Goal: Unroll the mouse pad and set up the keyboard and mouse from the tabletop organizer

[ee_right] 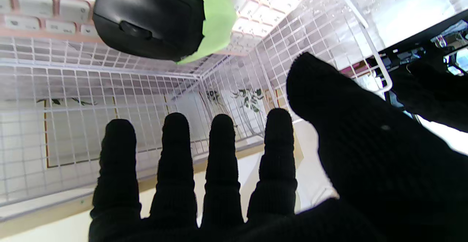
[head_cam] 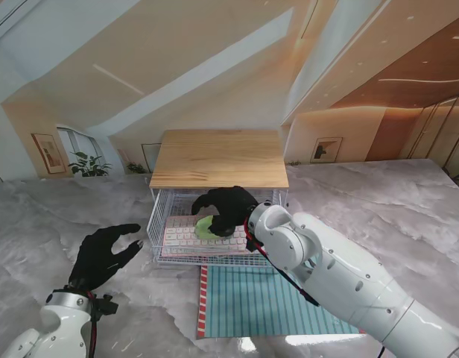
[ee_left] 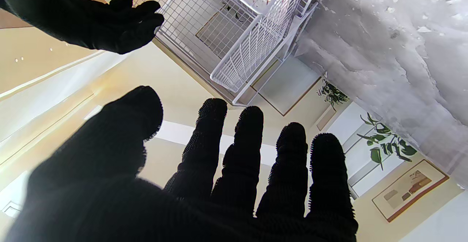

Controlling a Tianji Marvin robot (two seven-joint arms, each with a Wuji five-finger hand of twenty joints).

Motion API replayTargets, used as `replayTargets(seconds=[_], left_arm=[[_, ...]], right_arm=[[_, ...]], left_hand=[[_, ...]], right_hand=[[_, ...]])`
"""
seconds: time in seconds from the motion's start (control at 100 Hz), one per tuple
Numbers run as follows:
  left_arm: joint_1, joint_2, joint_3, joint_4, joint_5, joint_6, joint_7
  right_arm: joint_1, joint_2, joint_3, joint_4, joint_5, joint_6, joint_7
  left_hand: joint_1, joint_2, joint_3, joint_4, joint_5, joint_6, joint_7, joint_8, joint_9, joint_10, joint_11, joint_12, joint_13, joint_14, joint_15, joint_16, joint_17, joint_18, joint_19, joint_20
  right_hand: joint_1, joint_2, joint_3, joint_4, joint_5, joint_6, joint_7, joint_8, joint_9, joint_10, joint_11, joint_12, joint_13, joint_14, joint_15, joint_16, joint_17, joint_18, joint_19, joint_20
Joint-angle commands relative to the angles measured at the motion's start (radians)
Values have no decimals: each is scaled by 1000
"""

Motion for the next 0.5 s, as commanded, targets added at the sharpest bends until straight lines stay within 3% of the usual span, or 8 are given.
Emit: replayTargets(seconds=[0.0,0.28,0.49], left_arm=[[7,-5,0,-9,-1,1,-12],[12,-6,-3,-14,-2,8,-12],[16,-6,-7,-16,-2,8,-13]], right_arm=[[0,5,-2,-14,-5,14,41],[67,7,-83,10,7,70,111],[120,-3,-151,56,-2,100,118]], left_hand=[[-26,17,11,21,1,-21,6,-10,11,-25,-7,-7,-8,-4,2,7,-1,-26,6,-2],[-26,17,10,21,1,-21,7,-10,11,-24,-7,-7,-8,-3,1,7,0,-26,6,-2],[-27,19,10,21,-1,-22,6,-10,10,-27,-7,-7,-9,-6,1,7,0,-26,6,-1]], right_hand=[[23,-16,-21,-13,-46,-32,-11,-15,-50,-19,-6,-12,-44,4,-22,-10,-16,29,-4,-13],[27,-19,-32,-11,-71,-28,-21,-25,-87,-16,-7,-13,-76,16,-26,-11,-50,32,-16,-2],[29,-27,-26,-10,-83,-21,-22,-25,-108,-12,5,-9,-96,16,-22,-9,-75,23,-30,0]])
